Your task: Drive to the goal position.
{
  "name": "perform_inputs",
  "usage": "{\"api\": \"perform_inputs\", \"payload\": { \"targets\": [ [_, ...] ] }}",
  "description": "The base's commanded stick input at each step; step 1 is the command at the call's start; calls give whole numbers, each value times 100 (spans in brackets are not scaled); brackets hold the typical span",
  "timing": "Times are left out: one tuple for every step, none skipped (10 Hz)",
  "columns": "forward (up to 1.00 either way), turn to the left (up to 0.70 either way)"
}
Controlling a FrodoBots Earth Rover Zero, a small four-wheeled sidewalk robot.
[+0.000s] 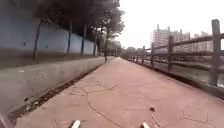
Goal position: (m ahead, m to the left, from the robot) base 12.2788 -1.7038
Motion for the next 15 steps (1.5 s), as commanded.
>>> {"api": "perform_inputs", "payload": {
  "targets": [
    [70, 0],
    [70, 0],
    [70, 0],
    [70, 0],
    [70, 0],
    [70, 0],
    [70, 0],
    [70, 0],
    [70, 0],
    [70, 0],
    [70, 0],
    [70, 0],
    [70, 0],
    [70, 0],
    [70, 0]
  ]
}}
